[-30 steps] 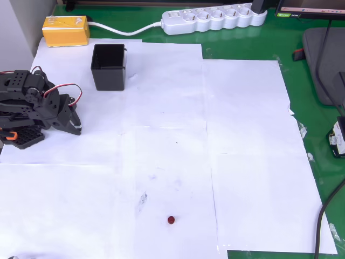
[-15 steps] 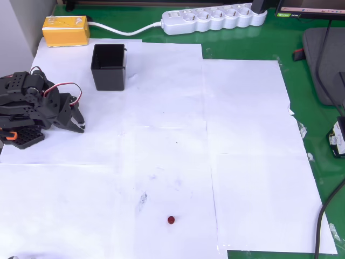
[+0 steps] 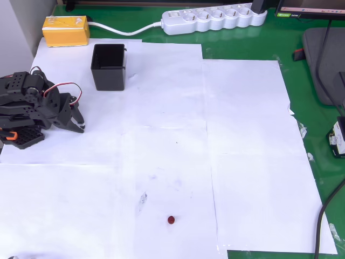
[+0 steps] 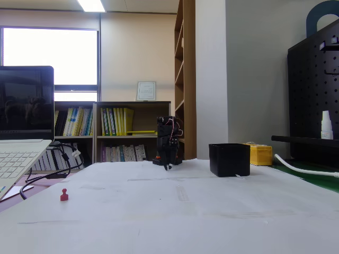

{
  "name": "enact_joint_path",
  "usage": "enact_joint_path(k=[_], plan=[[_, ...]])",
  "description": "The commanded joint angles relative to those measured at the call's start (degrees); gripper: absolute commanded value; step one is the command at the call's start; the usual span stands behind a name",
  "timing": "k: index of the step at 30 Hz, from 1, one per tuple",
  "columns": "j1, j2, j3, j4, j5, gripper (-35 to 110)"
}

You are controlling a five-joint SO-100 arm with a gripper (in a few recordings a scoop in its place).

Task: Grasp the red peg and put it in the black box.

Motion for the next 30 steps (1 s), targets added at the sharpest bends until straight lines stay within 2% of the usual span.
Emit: enact_joint_path(k=[1, 9, 17, 23, 30], plan=[[3.52, 11.87, -4.66, -16.44, -3.52, 0], [10.11, 41.04, -4.04, -52.56, -7.29, 0], [14.59, 68.03, -3.87, -87.89, -15.73, 0], [10.81, 85.43, -4.57, -115.22, -13.27, 0], [2.81, 97.47, -2.55, -132.98, -6.94, 0]])
